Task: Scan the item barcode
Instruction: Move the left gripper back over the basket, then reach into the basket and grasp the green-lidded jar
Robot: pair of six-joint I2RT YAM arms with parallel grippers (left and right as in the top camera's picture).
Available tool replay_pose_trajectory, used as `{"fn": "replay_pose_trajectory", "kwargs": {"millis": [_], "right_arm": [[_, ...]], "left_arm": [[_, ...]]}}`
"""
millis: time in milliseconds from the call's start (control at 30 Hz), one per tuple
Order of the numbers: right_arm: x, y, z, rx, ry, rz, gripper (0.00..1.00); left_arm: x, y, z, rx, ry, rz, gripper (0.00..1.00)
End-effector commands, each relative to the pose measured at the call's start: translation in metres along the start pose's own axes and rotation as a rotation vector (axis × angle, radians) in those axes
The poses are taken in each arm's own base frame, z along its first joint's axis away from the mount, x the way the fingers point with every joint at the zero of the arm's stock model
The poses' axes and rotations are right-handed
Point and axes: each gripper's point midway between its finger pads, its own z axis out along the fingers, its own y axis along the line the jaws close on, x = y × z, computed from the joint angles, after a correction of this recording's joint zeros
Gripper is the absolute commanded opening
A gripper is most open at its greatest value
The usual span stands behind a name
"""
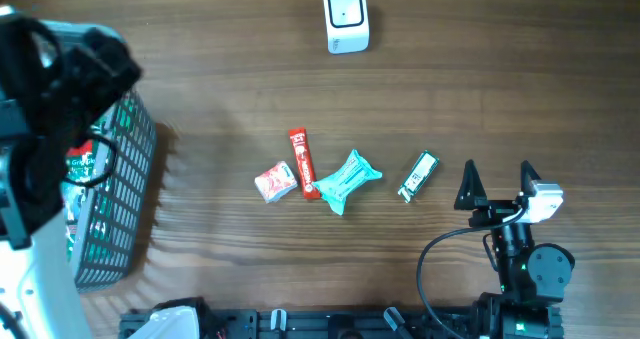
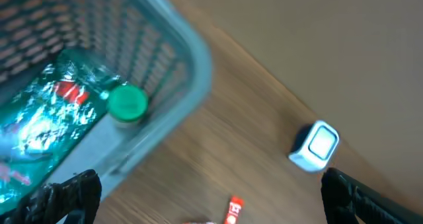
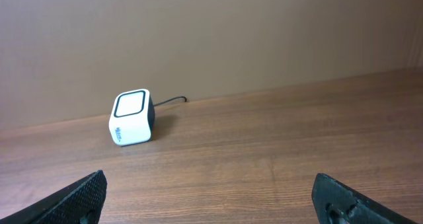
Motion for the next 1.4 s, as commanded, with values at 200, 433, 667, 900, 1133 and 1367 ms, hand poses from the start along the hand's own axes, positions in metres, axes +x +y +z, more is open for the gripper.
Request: {"fn": "replay_pose_trajectory", "kwargs": {"millis": [200,433,667,900,1133,1367], "right_arm": [[-0.002,0.001,0.0,0.0,-0.009,-0.02,1.0],[-0.002,0.001,0.0,0.0,-0.009,-0.02,1.0],[-0.002,0.001,0.0,0.0,-0.009,-0.019,1.0],[-0.002,0.001,0.0,0.0,-0.009,-0.02,1.0],[-0.002,0.001,0.0,0.0,-0.009,-0.02,1.0],[-0.002,0.001,0.0,0.0,-0.009,-0.019,1.0]], "left_arm": [[-0.038,0.101,0.081,-0.191,0.124,-0.371,1.0],[-0.015,0.133,0.169,-0.243,0.336,-0.131,1.0],[0.021,0.162,0.235,-0.227,0.396,-0.002,1.0],[0.07,0.168,0.275,-0.091,0.442,0.114,1.0],[0.079,0.168,0.292,-0.042,0.398,0.128,1.0],[0.084,0.153,0.291,0.063,0.418,0.161,1.0]]}}
